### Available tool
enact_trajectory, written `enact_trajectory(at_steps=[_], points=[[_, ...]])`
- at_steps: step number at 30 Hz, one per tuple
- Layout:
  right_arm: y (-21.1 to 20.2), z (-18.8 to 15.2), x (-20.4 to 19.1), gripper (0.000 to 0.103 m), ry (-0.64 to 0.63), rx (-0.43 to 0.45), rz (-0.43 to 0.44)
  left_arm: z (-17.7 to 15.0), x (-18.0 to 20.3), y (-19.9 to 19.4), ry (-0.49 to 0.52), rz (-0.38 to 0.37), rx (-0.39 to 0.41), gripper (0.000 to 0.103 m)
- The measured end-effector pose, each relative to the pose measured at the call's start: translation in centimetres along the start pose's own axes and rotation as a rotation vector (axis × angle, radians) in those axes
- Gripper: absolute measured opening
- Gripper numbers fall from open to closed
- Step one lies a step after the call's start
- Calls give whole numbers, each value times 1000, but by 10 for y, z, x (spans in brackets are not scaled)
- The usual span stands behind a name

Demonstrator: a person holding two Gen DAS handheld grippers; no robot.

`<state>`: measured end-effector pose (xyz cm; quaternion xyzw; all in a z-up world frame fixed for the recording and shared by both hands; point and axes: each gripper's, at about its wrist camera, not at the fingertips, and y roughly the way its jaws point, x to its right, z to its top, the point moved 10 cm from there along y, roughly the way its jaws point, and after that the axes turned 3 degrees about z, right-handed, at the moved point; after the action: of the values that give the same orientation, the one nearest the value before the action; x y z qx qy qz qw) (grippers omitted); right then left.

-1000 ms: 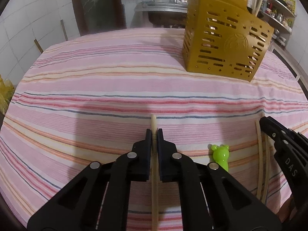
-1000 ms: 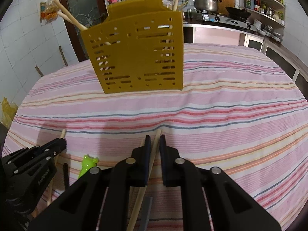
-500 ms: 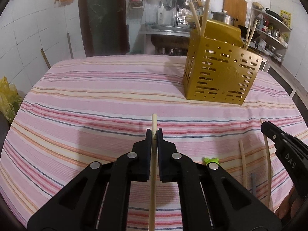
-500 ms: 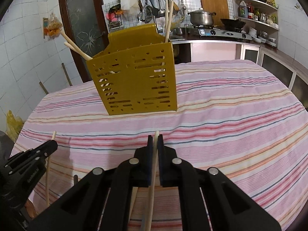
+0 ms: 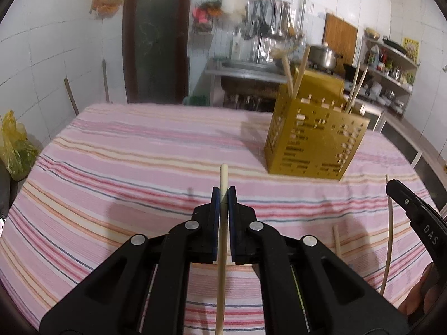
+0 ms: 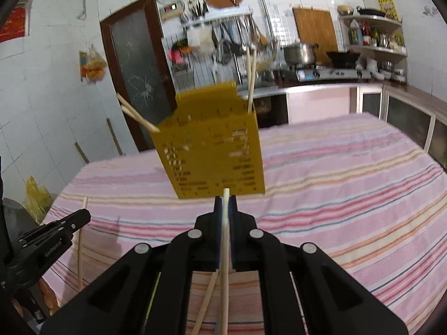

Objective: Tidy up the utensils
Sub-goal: 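Lift both held chopsticks and carry them over the yellow holder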

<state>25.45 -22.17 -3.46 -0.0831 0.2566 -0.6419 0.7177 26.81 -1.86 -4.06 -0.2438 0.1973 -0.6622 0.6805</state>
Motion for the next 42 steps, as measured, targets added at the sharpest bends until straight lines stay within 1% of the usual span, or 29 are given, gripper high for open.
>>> enact_trajectory(at_steps=[3, 5, 8, 13, 15, 18, 24, 27, 30, 34, 38, 42], points=[[-14, 10, -2, 5, 1, 58, 21, 9, 0, -18, -6, -16, 62, 4], [-26, 18, -5, 5, -8, 114, 44, 14, 0, -29, -1, -22, 102, 4], [-40, 27, -8, 5, -39, 179, 23, 23, 0, -48, -8, -37, 165, 4], [-66, 41, -15, 5, -66, 284, 20, 33, 3, -72, -15, -49, 260, 4], [-71, 43, -17, 5, -79, 299, 16, 36, 4, -81, -9, -46, 296, 4], [-74, 44, -17, 5, -84, 309, 16, 38, 9, -89, 5, -42, 328, 4], [-88, 48, -21, 5, -102, 354, 1, 42, 16, -96, 19, -42, 354, 4], [-96, 58, -28, 5, -132, 382, -8, 49, 18, -104, 20, -44, 371, 4], [-105, 75, -35, 5, -148, 408, -5, 64, 24, -115, 26, -58, 399, 4], [-115, 110, -40, 5, -156, 447, 3, 101, 38, -131, 12, -104, 450, 4], [-120, 149, -44, 5, -180, 491, -6, 147, 55, -144, -8, -141, 533, 4], [-114, 187, -45, 5, -180, 526, -6, 192, 71, -146, -58, -198, 612, 4]])
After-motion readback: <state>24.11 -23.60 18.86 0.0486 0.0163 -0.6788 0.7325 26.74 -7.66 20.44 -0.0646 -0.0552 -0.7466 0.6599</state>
